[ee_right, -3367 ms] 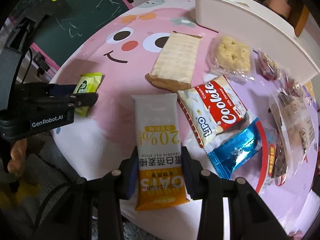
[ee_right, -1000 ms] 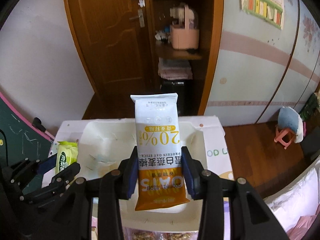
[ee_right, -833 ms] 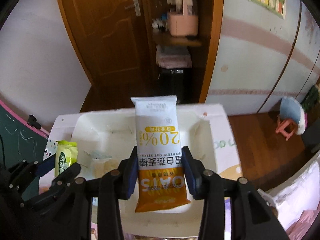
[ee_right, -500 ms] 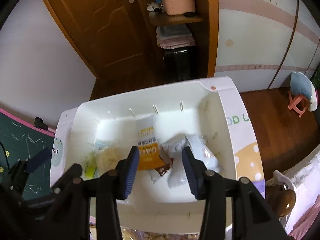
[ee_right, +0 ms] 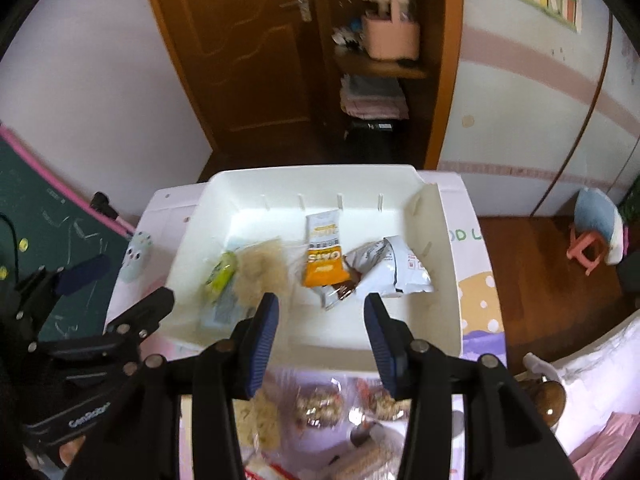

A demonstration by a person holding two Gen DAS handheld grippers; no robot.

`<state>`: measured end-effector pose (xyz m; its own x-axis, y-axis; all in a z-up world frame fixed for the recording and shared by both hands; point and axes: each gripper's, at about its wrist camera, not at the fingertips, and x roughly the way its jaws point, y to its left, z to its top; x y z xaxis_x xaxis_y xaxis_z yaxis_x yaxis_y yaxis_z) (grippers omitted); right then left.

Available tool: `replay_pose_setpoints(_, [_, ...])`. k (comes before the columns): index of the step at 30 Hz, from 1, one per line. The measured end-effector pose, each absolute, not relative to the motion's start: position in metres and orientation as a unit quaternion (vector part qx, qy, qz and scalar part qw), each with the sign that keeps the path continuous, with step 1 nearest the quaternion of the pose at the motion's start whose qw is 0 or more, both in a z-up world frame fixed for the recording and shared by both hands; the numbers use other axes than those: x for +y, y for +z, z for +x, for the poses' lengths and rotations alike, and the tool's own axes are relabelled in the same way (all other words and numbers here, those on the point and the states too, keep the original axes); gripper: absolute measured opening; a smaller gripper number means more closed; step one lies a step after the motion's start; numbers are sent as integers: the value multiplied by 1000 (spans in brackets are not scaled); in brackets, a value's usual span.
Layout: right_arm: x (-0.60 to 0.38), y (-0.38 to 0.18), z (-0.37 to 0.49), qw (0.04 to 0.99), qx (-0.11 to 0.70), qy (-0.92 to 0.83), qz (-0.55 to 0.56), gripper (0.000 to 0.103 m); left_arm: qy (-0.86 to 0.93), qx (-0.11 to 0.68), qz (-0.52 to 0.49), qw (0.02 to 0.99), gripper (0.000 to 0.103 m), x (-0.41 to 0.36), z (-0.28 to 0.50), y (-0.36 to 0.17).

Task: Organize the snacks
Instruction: 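Withdraw both tools from the bin toward the remaining snacks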

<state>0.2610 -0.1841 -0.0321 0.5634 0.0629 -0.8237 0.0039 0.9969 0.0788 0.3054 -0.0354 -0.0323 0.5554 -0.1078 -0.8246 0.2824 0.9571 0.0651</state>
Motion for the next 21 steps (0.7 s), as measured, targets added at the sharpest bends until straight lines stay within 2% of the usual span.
replay_pose_setpoints(10, [-166, 11, 196, 905, 425, 19, 3, 45, -110, 419, 110, 895, 80, -23, 235, 9])
replay_pose_setpoints(21, [-164, 25, 154, 912, 410, 22, 17, 45, -105, 406, 108, 901, 80, -11, 194, 28])
